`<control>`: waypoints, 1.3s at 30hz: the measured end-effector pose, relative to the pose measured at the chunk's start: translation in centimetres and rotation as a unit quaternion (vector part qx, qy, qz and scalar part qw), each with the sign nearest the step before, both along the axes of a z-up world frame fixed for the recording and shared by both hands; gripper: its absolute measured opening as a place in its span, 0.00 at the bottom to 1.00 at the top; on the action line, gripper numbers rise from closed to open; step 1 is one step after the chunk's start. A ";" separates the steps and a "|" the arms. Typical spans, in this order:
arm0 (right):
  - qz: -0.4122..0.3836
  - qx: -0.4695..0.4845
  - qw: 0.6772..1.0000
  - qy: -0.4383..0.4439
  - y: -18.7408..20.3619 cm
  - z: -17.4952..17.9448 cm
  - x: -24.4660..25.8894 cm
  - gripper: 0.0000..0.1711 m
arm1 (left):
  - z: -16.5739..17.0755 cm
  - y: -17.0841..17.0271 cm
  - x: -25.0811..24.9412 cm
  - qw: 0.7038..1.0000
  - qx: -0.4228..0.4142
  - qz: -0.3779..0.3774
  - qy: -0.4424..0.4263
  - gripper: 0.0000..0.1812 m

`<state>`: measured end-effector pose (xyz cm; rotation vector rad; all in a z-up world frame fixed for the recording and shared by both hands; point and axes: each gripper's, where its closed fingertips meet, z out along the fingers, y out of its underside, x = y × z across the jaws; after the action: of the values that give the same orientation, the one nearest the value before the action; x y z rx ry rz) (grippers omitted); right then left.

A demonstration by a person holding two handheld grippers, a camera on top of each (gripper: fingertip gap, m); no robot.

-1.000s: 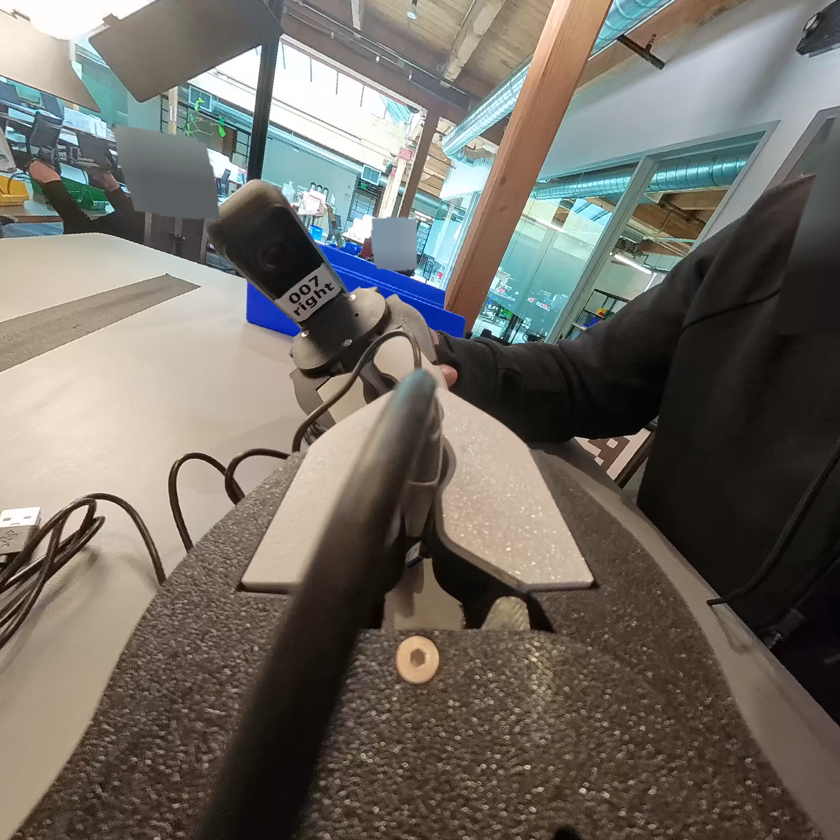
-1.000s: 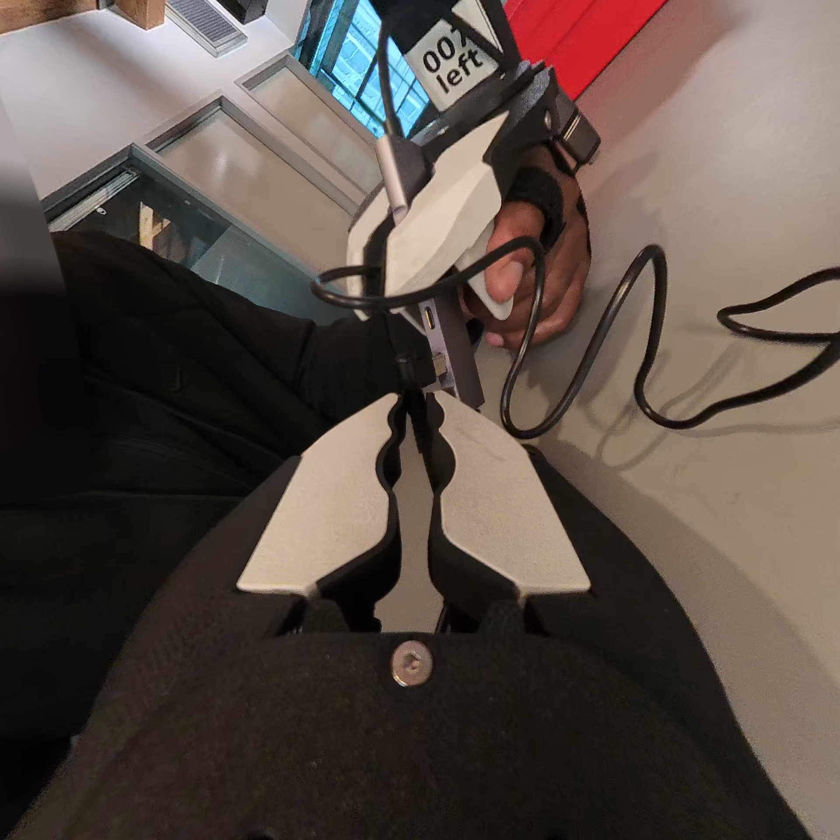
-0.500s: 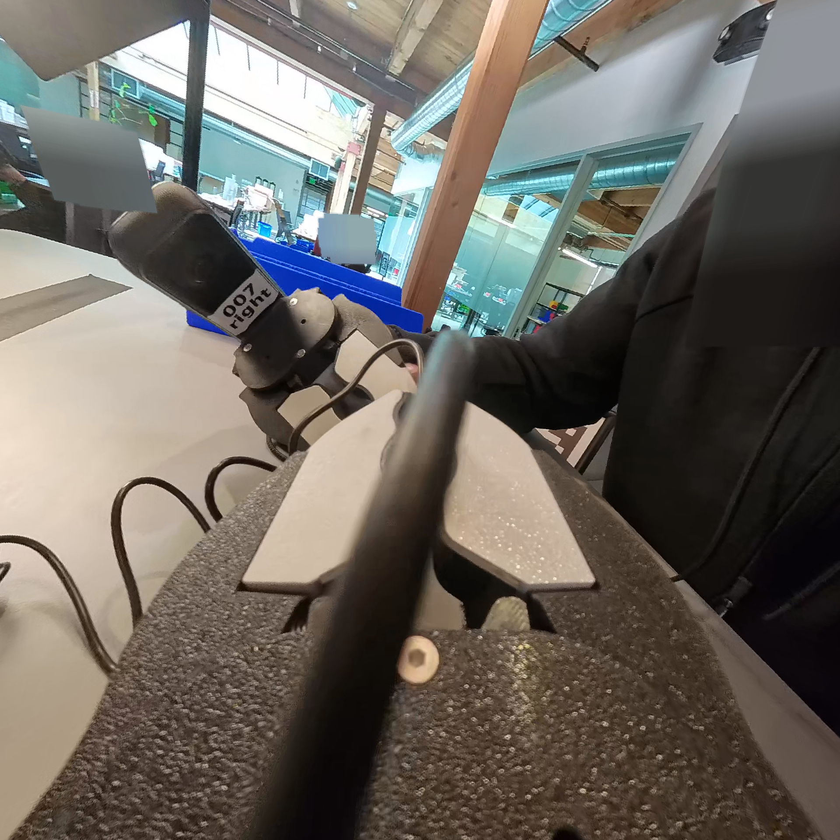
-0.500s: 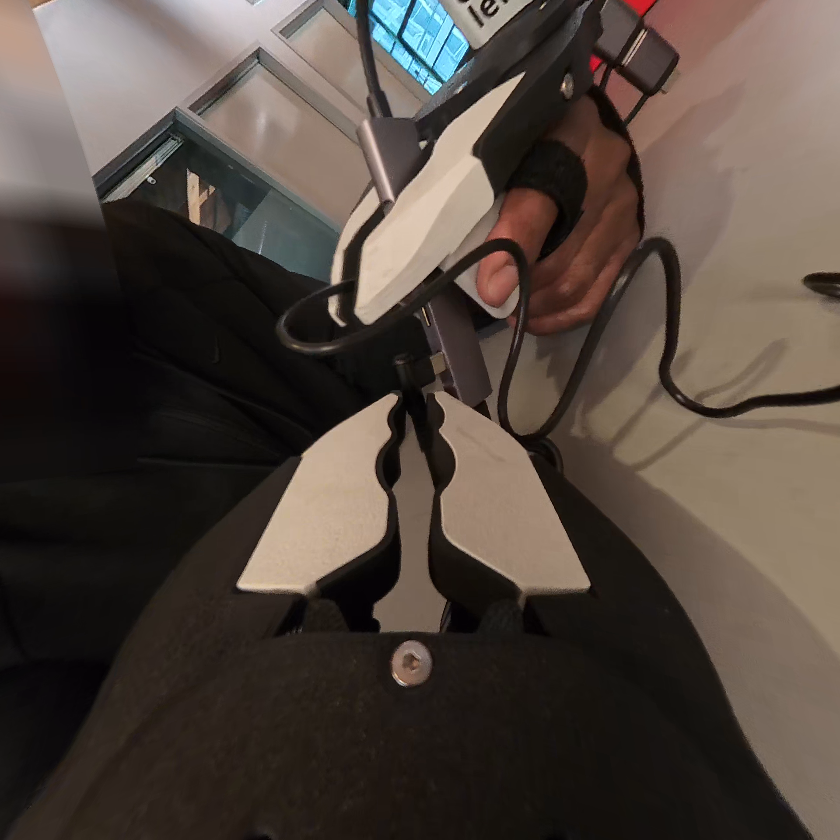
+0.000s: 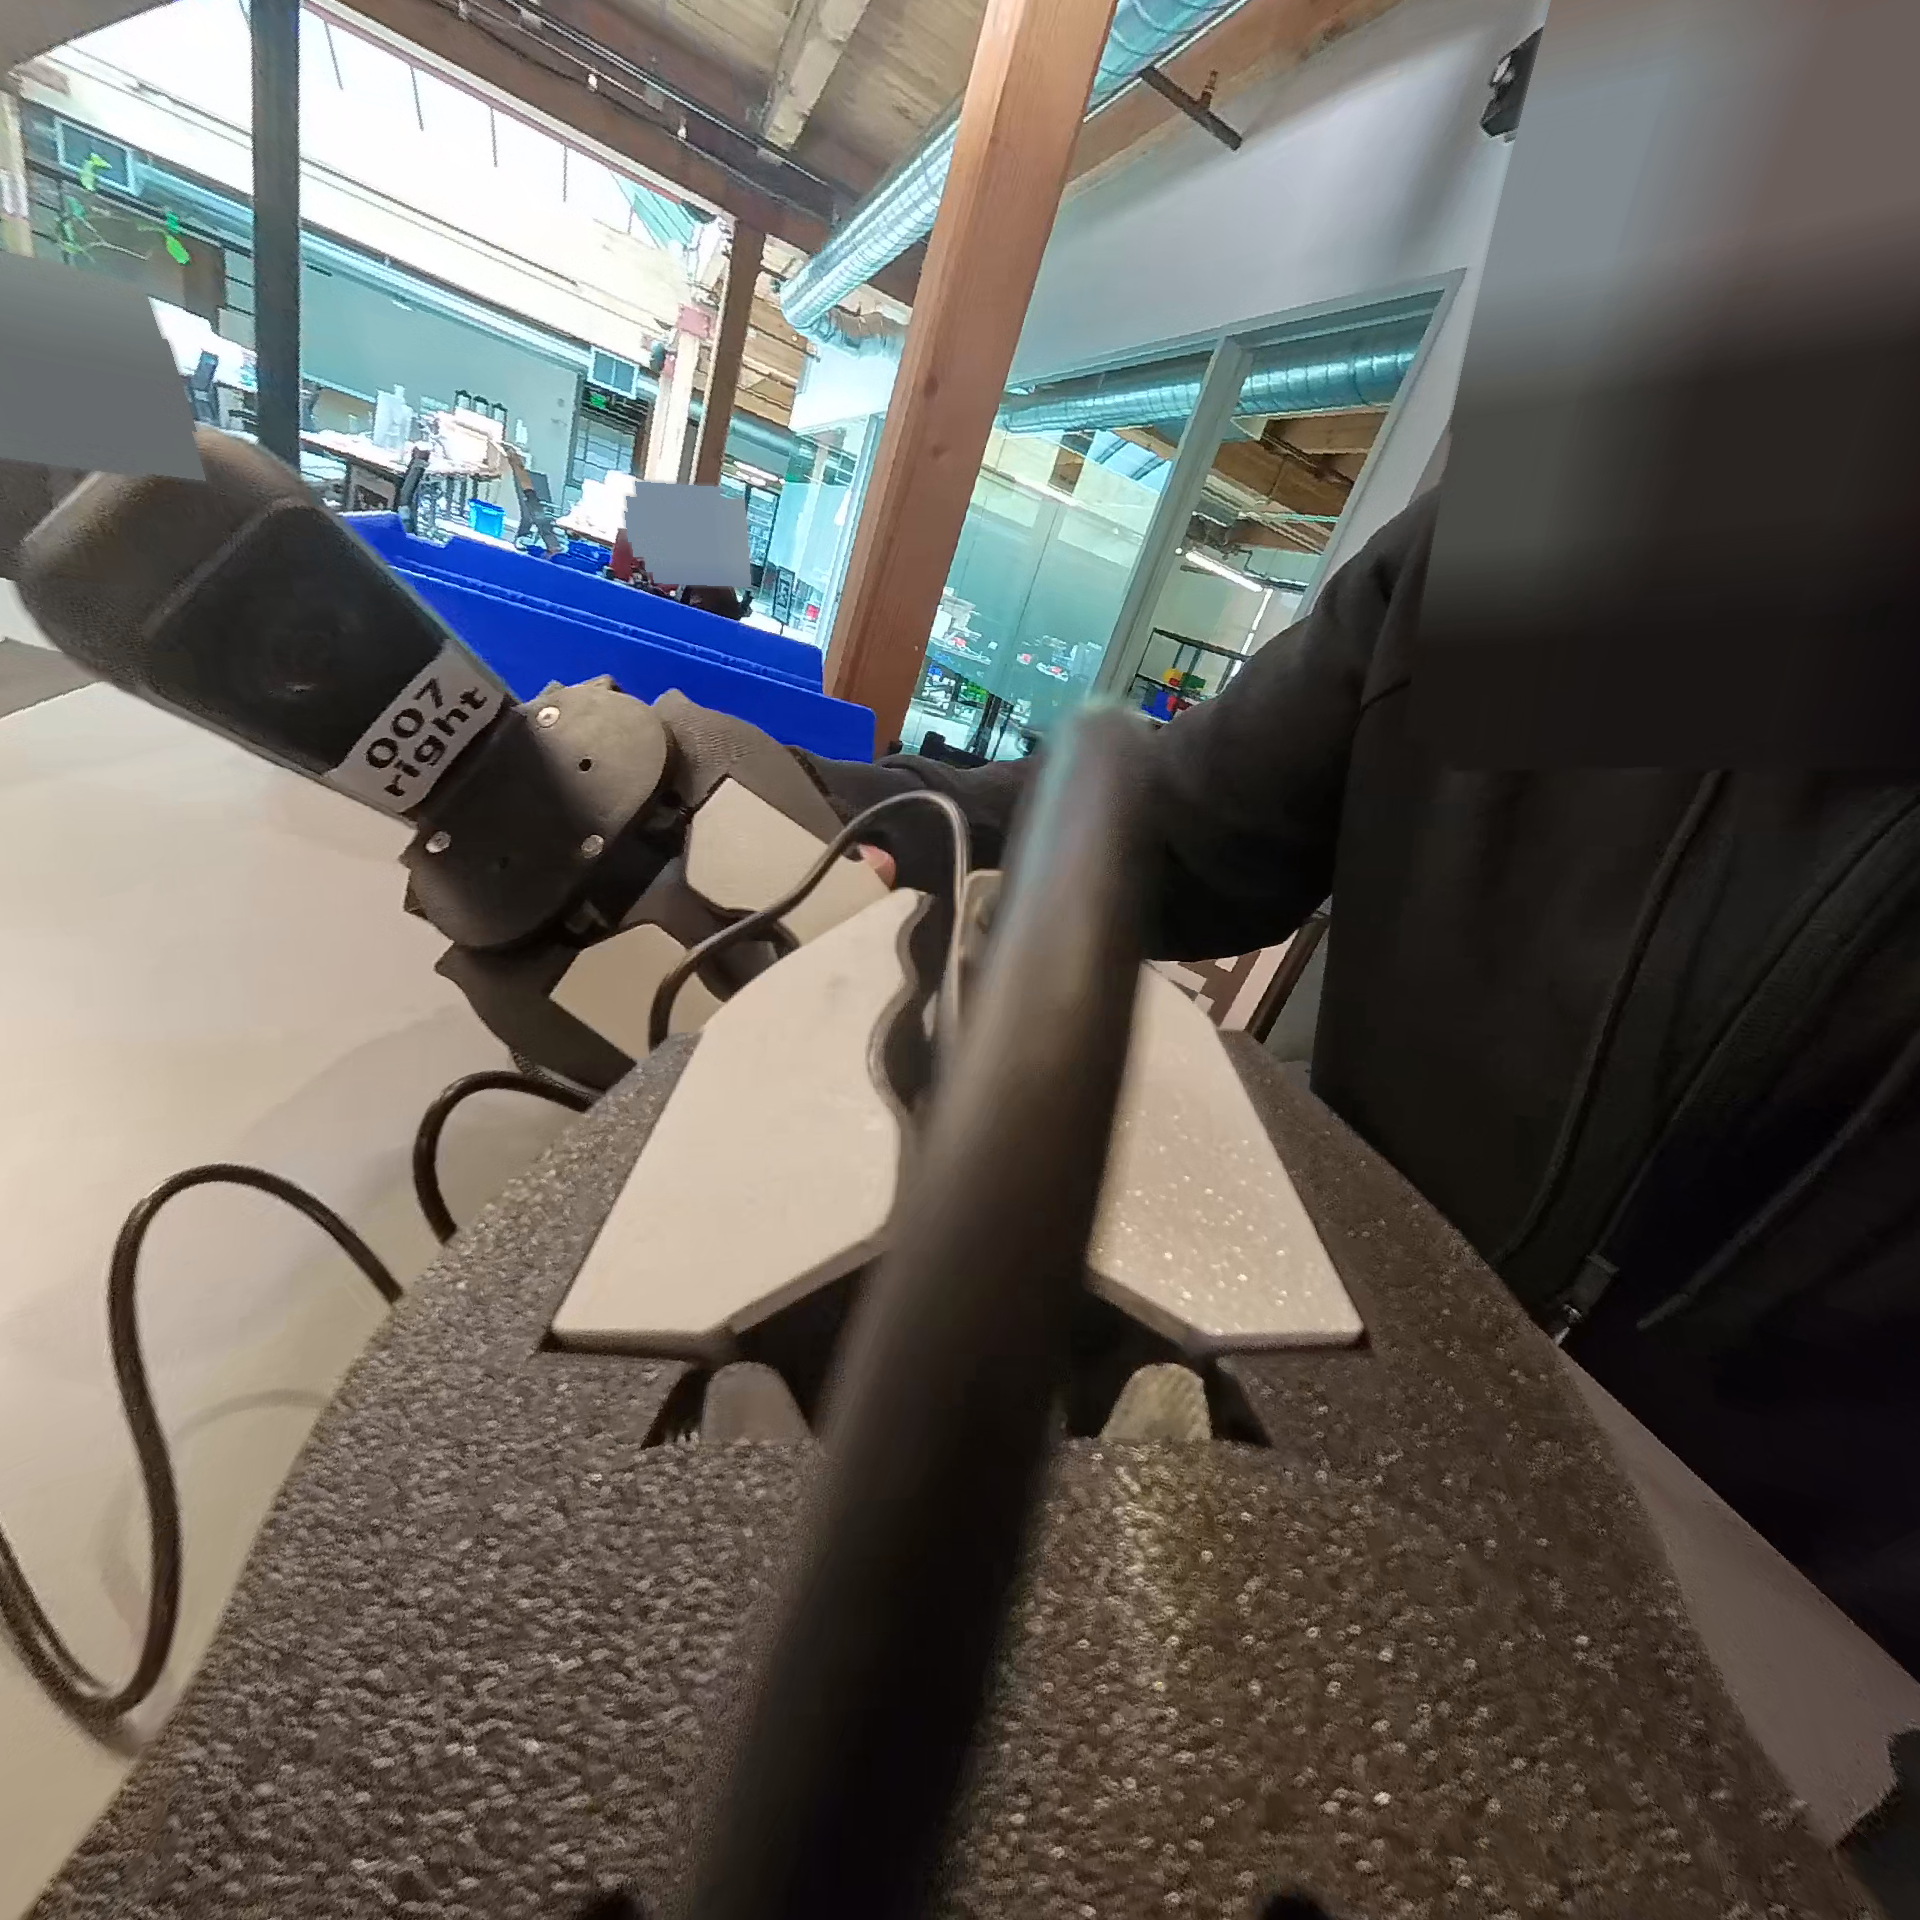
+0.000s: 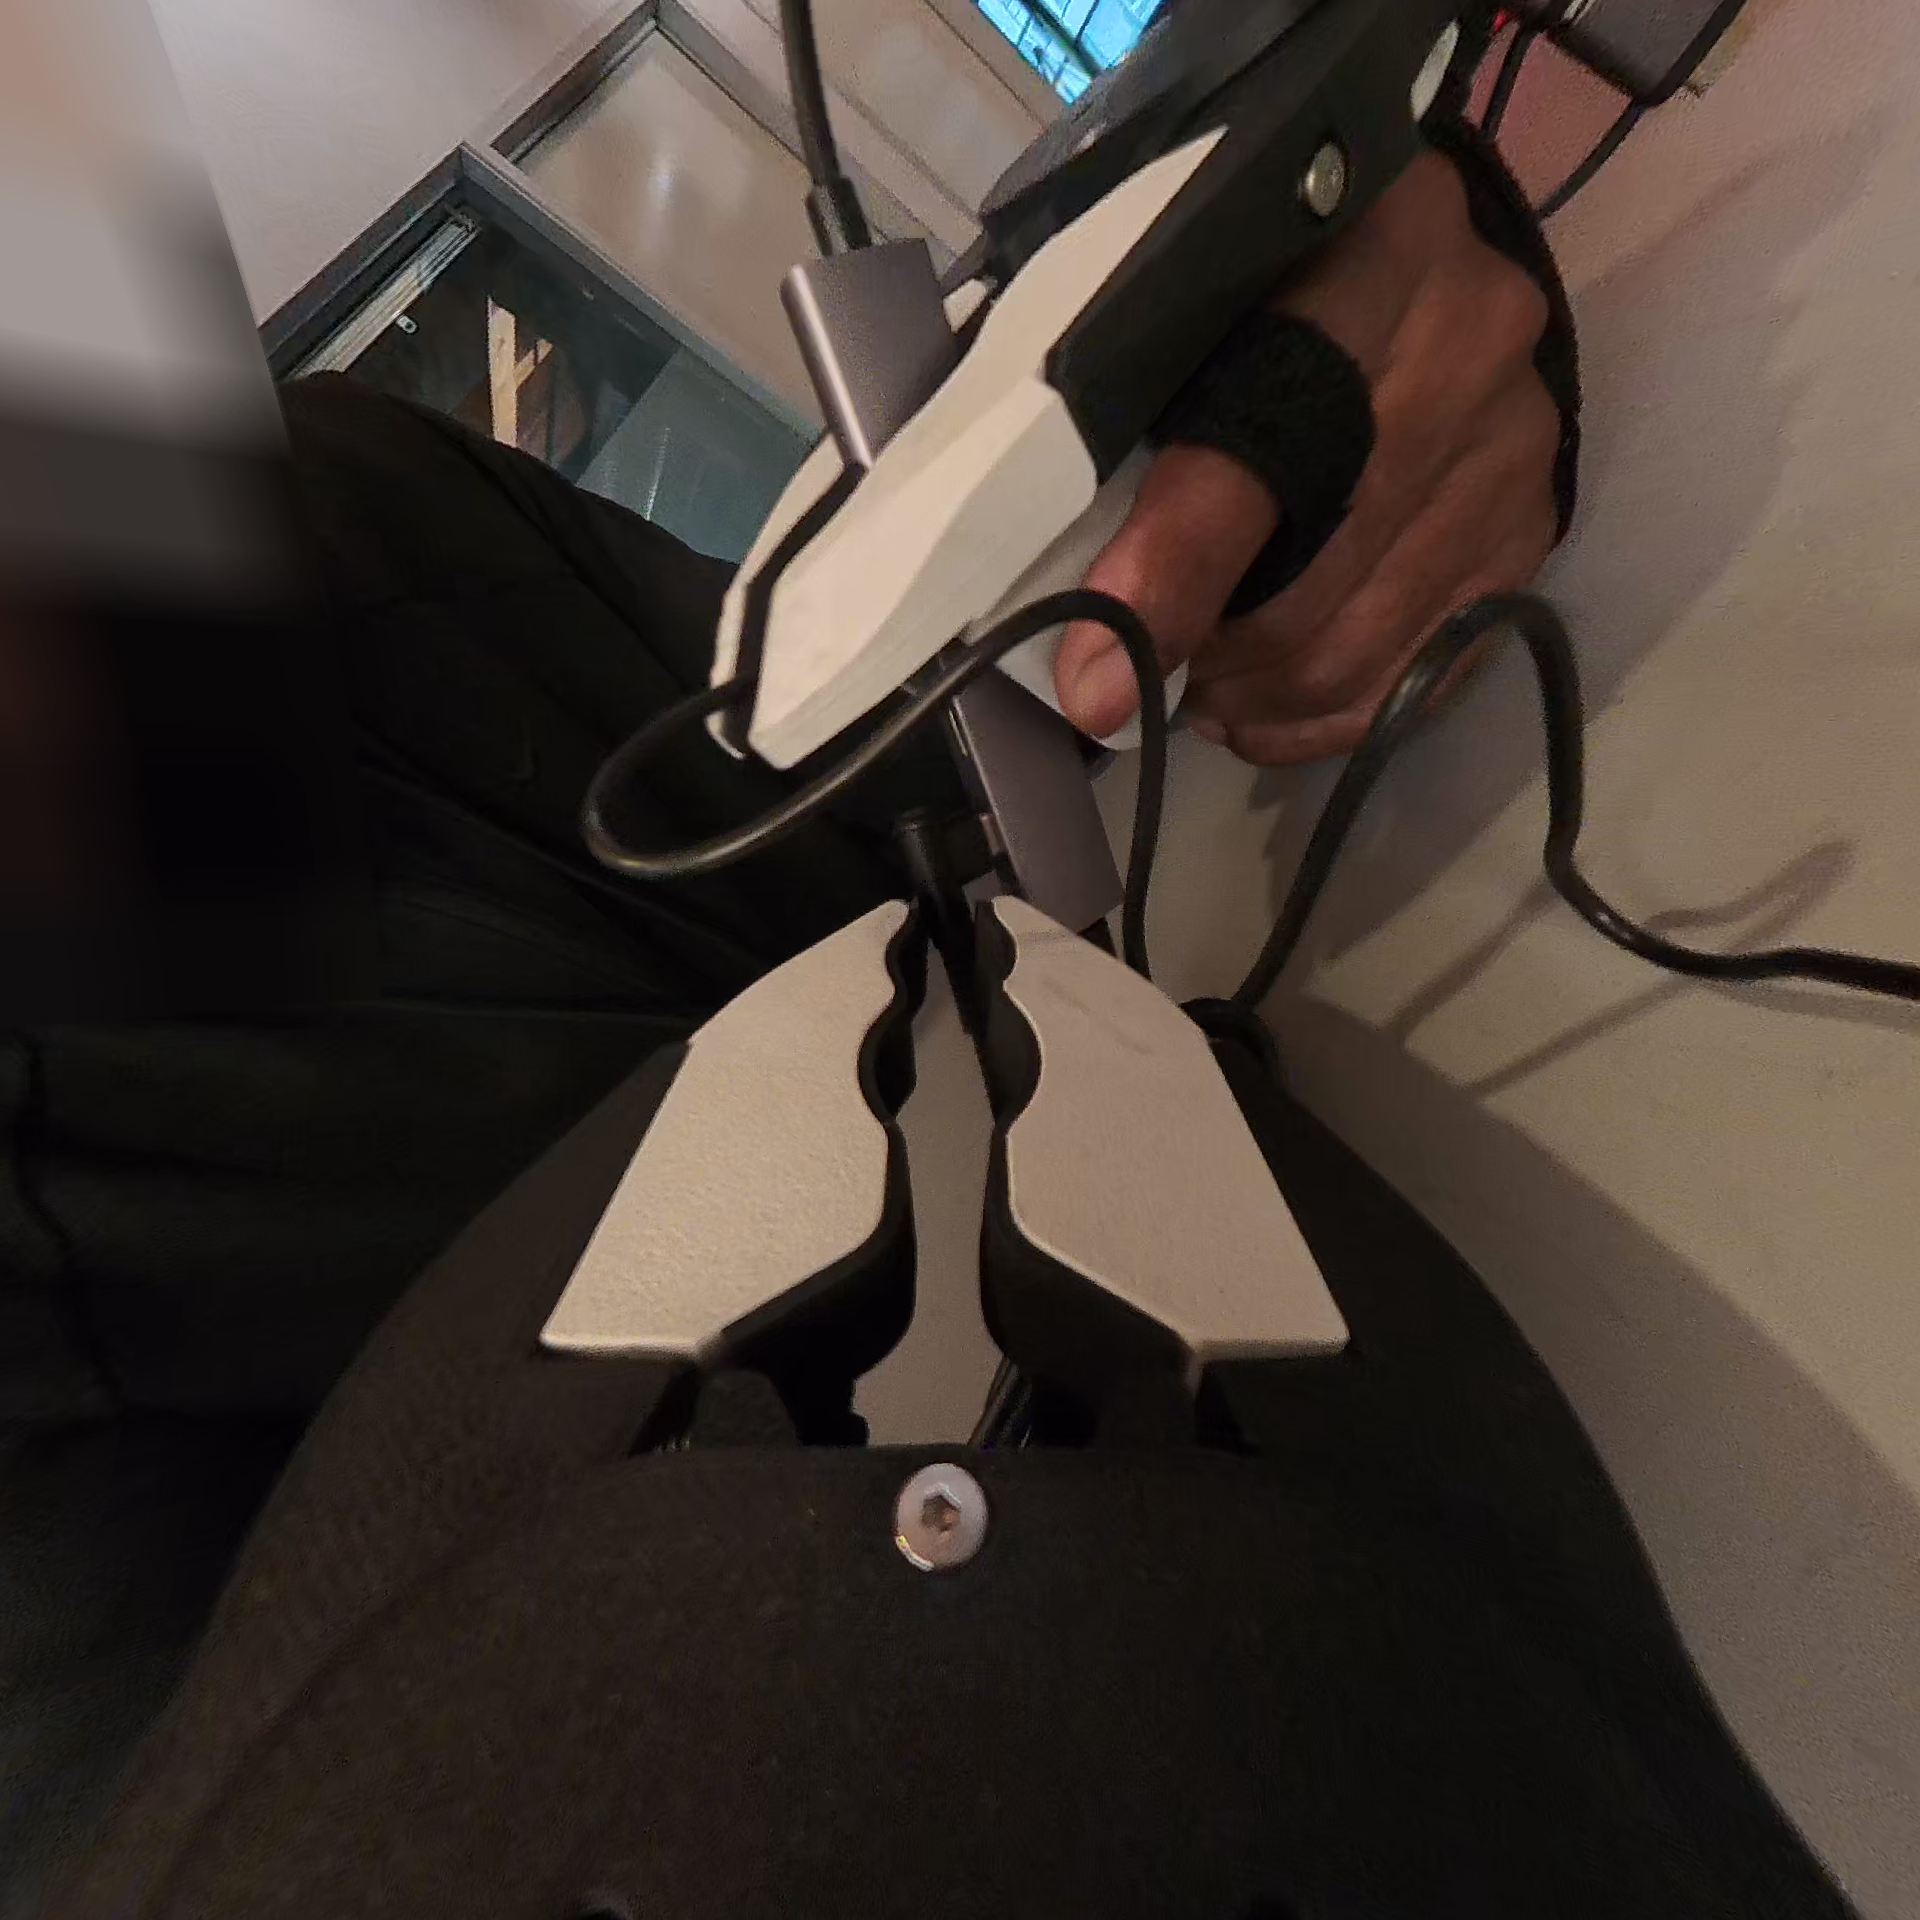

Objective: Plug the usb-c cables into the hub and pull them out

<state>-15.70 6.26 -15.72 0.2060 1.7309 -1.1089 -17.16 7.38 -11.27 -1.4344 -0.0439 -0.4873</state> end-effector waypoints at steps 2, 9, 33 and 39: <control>0.006 0.006 1.000 -0.002 -0.1 -0.2 0.2 0.05 | 0.0 0.0 0.2 1.000 0.002 -0.005 -0.002 0.03; -0.022 0.024 0.999 0.004 -0.9 -0.7 -0.3 0.06 | 0.1 -0.1 -1.0 1.000 0.007 0.027 -0.014 0.05; -0.367 0.158 0.704 0.587 -3.1 -0.8 -10.4 0.32 | 0.9 -4.9 -11.3 0.930 0.106 0.324 -0.136 0.04; -0.385 0.172 0.526 0.739 -3.1 -0.4 -11.7 0.36 | 0.6 -5.0 -12.0 0.920 0.096 0.354 -0.140 0.04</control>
<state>-27.38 3.17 -16.15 0.3191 3.6824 -1.7378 -29.18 2.38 -10.68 -1.0509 -0.7037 -0.0833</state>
